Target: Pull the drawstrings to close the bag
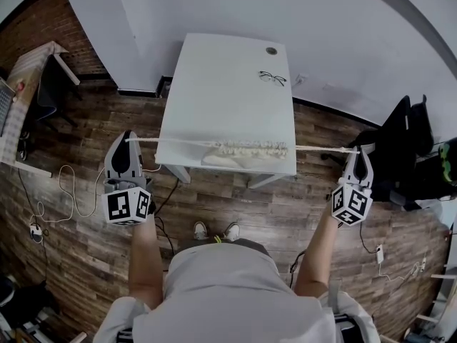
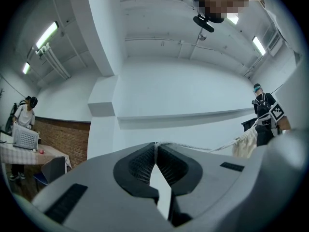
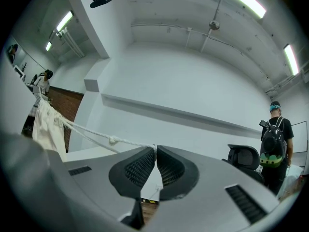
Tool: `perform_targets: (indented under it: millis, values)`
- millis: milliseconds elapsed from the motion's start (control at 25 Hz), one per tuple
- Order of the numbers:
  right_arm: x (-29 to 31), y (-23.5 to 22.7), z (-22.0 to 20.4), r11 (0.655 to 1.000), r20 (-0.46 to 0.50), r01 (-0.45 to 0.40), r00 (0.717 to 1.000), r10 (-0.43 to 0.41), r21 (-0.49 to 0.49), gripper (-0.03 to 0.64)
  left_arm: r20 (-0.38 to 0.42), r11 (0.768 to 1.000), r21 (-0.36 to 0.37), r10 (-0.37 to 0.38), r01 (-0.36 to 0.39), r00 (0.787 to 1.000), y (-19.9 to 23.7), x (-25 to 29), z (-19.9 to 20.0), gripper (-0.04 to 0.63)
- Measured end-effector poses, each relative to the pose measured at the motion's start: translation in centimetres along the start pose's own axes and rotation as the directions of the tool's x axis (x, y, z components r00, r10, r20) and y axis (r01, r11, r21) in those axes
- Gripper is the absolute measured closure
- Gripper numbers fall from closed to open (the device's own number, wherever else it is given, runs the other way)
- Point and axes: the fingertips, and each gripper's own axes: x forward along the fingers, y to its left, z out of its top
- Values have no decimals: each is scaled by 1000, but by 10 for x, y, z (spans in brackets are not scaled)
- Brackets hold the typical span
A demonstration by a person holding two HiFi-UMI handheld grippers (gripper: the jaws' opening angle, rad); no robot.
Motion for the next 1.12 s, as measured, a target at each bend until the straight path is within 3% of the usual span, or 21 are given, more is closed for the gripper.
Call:
perform_targets:
  millis: [400,680,1120]
  values:
    - [3,4,3,1000,5,0,1000,0,-2,574,-7,999,36,13,-12,1000,10,-3,-2,575]
    - [3,8,5,1000,8,-9,1000,9,-3,574,-13,1000,-15,9,-9,1000,17,-7,-3,575]
    - [5,11,12,998,15,5,1000,-4,-57,574,-11,1000,7,19,-19,1000,21,-11,1,575]
